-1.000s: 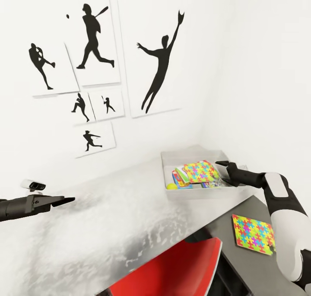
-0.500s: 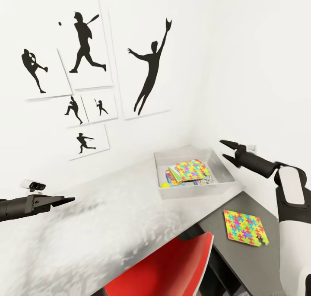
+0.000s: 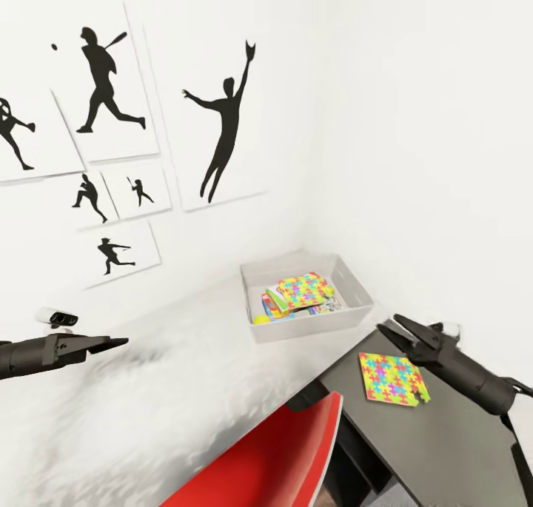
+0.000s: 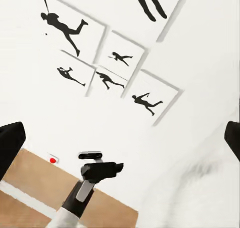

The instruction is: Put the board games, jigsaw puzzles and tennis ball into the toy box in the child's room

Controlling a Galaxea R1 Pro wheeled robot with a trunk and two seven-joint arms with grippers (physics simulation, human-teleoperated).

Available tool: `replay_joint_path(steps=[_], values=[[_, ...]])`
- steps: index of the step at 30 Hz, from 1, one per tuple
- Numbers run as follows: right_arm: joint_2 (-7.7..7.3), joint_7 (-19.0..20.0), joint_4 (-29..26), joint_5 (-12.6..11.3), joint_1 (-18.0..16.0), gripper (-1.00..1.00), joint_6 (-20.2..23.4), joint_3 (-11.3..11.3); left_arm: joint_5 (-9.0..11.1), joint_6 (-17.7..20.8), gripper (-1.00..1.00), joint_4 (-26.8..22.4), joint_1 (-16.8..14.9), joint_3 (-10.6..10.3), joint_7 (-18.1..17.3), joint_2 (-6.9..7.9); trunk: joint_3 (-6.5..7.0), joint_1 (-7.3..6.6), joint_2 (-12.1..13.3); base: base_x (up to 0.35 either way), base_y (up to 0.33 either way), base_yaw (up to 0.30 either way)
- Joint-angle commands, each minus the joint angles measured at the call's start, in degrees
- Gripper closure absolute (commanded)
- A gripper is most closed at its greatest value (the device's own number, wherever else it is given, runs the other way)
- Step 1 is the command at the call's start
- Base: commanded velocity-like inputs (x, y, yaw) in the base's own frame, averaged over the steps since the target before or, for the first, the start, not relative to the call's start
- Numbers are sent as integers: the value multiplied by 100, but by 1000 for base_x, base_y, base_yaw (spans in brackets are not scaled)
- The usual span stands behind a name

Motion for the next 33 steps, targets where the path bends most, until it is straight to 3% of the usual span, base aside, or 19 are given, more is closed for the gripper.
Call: replay_joint_path(steps=[1,6,11,18,33], values=[[6,317,-67,24,161,-100,-51,-6,2,60,-100,-2,-2,-2,-19,4,-5,4,-11,0,0,-229],[53,1370,-171,44,888,-100,-935,15,2,-8,-100,-2,-2,5,-19,8,26,4,-11,0,0,-229],[72,2124,-184,83,1526,-100,-1689,47,5,-72,-100,-2,-2,2,-19,7,58,4,-11,0,0,-229],[77,2340,-186,96,1651,-100,-1925,70,-1,-88,-100,-2,-2,6,-19,7,101,4,-11,0,0,-229],[70,2374,-151,202,1667,-100,-1982,184,-3,-91,-100,-2,-2,6,-19,8,195,4,-11,0,0,-229]])
